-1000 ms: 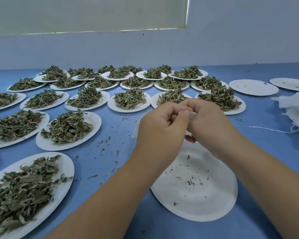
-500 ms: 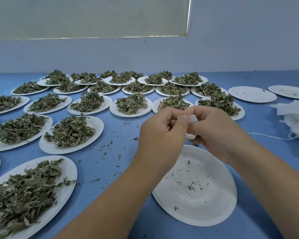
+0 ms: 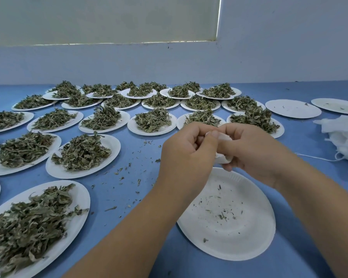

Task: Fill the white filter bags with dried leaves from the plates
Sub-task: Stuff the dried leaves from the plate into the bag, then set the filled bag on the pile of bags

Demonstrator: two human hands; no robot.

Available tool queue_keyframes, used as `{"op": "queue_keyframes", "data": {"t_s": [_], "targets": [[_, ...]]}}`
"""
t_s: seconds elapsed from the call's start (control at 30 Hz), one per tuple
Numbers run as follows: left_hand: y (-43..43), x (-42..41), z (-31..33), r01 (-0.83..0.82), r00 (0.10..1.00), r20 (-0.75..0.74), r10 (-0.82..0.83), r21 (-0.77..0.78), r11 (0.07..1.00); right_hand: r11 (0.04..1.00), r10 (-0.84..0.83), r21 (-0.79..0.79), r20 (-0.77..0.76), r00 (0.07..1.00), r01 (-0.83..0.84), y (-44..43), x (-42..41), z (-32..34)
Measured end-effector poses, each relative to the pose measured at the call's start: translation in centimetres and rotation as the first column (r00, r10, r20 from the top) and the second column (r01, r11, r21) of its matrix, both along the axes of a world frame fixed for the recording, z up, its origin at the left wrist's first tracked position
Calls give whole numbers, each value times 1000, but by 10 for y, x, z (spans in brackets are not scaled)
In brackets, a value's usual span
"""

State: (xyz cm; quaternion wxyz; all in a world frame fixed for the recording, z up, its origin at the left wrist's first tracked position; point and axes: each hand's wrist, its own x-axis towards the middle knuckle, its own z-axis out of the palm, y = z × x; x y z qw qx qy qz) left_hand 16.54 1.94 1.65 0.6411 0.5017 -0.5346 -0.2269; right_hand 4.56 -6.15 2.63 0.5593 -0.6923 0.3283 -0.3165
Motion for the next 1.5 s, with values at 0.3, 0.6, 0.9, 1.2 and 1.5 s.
{"op": "queue_keyframes", "data": {"t_s": [0.3, 0.6, 0.9, 1.2, 1.5], "targets": [[1, -2, -5, 5, 992, 125, 1, -42, 999, 995, -81, -60, -93, 992, 76, 4, 1, -3], [-1, -3, -9, -32, 974, 218, 58, -123, 992, 976, -186, -122, -26, 982, 181, 2, 6, -6], [-14, 20, -17, -170, 882, 453, 130, 47, 984, 989, -138, 93, 306, 942, 115, -6, -7, 6], [-13, 32, -19, -224, 914, 358, 191, 52, 973, 968, -23, 224, 538, 843, -117, -6, -3, 7], [35, 107, 35, -188, 965, 219, 142, 202, 961, 922, 192, -352, 45, 980, -164, 20, 83, 30]]}}
